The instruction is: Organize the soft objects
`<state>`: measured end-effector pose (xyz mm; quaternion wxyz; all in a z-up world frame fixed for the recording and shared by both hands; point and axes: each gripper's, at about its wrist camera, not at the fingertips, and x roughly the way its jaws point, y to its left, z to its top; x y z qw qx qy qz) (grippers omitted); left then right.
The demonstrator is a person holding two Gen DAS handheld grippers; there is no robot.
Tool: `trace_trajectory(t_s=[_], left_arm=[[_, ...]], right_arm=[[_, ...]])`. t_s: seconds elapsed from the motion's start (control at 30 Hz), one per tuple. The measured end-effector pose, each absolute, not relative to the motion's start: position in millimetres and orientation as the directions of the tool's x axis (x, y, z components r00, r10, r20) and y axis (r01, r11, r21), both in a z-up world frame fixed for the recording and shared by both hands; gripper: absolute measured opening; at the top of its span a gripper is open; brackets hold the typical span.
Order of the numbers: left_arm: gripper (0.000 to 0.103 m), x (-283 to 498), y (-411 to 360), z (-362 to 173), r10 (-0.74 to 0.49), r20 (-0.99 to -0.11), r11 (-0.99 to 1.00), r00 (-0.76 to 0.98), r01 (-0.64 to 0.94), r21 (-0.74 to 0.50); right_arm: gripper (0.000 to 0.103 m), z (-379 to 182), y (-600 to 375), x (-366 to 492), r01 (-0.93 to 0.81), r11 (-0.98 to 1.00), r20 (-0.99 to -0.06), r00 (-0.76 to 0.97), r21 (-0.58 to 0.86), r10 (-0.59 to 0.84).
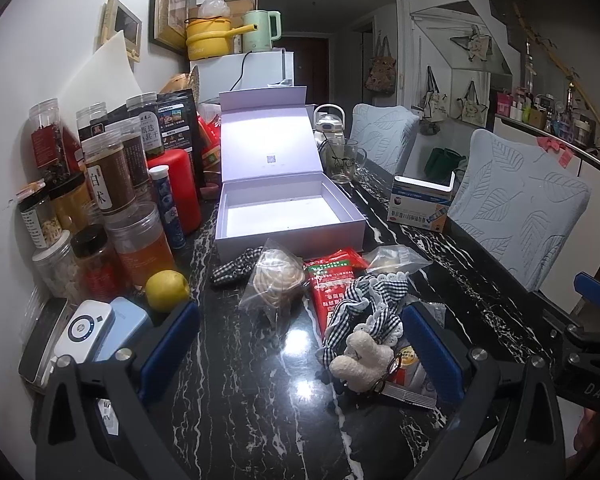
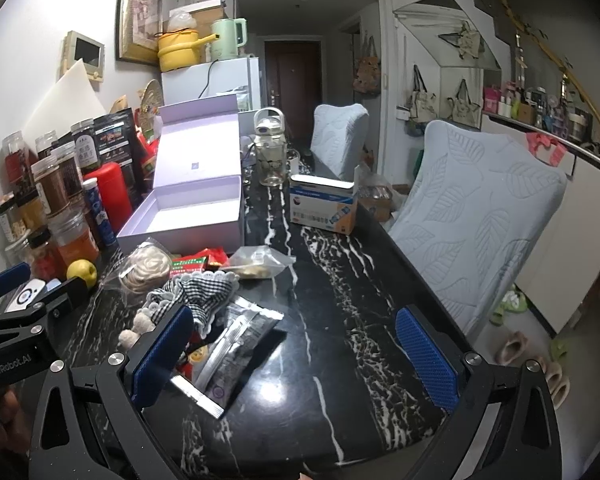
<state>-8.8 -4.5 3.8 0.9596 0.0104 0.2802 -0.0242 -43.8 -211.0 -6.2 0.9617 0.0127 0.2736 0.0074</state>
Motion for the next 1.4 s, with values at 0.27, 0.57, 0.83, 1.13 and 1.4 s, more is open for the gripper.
trace_trajectory(t_s=[0.27, 0.57, 0.83, 1.13, 1.4], left_arm=[[0.103, -7.6, -7.4, 4.1, -0.049, -0.544, 0.998, 0.838, 0.064, 0.009], [0.103, -6.8, -6.8, 4.1, -0.055, -0.545, 0.997, 0.837, 0.071, 0.008], [0.103, -6.6, -7.2, 3.6, -0.054, -0.548, 0.997, 0.835, 0.073, 0.012], [0.103, -6.6, -7.4, 3.5, -0.054, -0.547, 0.997, 0.836, 0.072, 0.011], [0.103, -7.1, -8.6, 1.2, -0.056, -0.551, 0.997, 0.833, 0.075, 0.012]], right_arm=[[0.103, -4.4, -209.0, -44.1, -0.011, 1.000, -0.524, 0.851, 0.019, 0.019], [0.103, -4.1, -208.7, -43.9, -0.011, 1.000, -0.524, 0.851, 0.019, 0.019], [0.103, -3.8, -207.7, -43.8, -0.012, 1.000, -0.525, 0.851, 0.016, 0.019], [0.103, -3.5, -207.1, -43.5, -0.013, 1.000, -0.524, 0.851, 0.016, 0.019], [0.103, -4.0, -206.5, -43.7, -0.013, 1.000, -0.526, 0.850, 0.016, 0.020]])
